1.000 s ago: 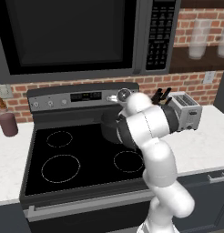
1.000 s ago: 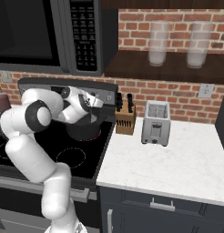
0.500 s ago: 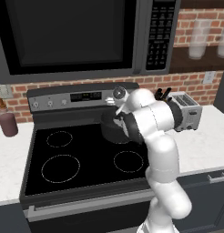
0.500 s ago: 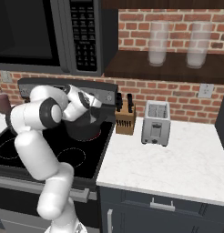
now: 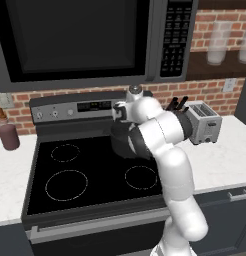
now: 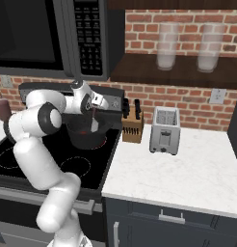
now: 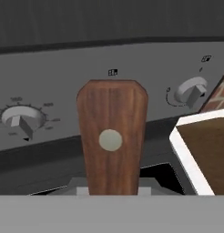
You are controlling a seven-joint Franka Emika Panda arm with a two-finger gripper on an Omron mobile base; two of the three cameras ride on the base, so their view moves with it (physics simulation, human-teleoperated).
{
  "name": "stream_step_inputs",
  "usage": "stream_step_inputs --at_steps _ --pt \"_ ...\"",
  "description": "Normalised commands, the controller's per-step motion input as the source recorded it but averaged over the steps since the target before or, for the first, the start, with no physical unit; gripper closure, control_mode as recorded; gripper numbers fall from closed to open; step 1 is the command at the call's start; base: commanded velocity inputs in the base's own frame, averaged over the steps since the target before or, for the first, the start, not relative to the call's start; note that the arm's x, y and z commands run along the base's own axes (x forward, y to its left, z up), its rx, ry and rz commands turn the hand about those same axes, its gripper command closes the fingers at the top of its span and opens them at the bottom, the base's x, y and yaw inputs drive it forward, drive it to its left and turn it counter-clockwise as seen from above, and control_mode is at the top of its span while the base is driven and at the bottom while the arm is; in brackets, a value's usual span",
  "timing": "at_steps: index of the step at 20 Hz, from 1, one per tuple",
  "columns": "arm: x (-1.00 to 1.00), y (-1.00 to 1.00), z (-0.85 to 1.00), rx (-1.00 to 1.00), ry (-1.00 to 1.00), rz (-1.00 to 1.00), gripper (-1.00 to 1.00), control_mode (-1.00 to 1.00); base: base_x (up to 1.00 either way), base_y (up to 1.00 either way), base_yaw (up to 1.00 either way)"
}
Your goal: Put the bell pepper and sweet potato in the pot. Retrieve the spatula and lightly stir the vegetables in the pot.
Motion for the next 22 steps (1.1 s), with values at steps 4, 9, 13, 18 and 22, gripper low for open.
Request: stream_step_inputs --at_steps 4,9,13,18,22 --pt "-0.13 0.34 -0.03 0.02 0.01 0.05 1.00 -1.00 0.00 0.00 0.00" --pt "0.00 0.19 -0.35 0.00 0.00 0.04 1.00 -1.00 0.00 0.00 0.00" --pt "0.04 0.07 -0.75 -0.01 -0.02 0.05 1.00 -1.00 0.00 0.00 0.00" --pt "0.01 0.01 -0.88 0.00 -0.08 0.07 1.00 -1.00 0.00 0.00 0.00" --pt "0.00 0.08 -0.89 0.00 -0.12 0.09 1.00 -1.00 0.00 0.00 0.00"
